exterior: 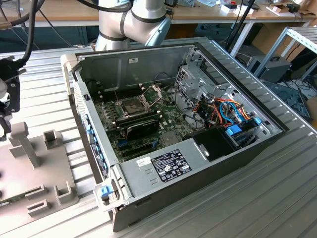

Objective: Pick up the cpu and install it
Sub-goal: 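Pick up the cpu and move it towards the insertion slot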

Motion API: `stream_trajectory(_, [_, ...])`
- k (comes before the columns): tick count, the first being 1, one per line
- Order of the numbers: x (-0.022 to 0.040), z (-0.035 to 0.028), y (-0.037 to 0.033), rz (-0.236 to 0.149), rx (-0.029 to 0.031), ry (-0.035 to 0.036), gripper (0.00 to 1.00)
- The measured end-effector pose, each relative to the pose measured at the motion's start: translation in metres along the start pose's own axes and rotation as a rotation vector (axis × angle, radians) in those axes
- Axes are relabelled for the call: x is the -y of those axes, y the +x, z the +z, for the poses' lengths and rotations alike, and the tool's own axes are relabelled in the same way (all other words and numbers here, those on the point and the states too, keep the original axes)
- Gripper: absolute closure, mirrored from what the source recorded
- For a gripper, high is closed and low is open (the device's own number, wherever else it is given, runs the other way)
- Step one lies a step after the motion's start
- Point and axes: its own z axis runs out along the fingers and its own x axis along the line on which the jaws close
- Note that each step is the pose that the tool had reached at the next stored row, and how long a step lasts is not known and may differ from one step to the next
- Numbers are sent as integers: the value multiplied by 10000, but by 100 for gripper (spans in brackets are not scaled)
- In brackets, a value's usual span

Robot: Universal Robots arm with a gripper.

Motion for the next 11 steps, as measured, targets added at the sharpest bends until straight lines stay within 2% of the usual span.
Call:
stream_trajectory(2, [0,1,-21,1,1,-1,45])
stream_trajectory(11, [1,0,-24,0,0,0,45])
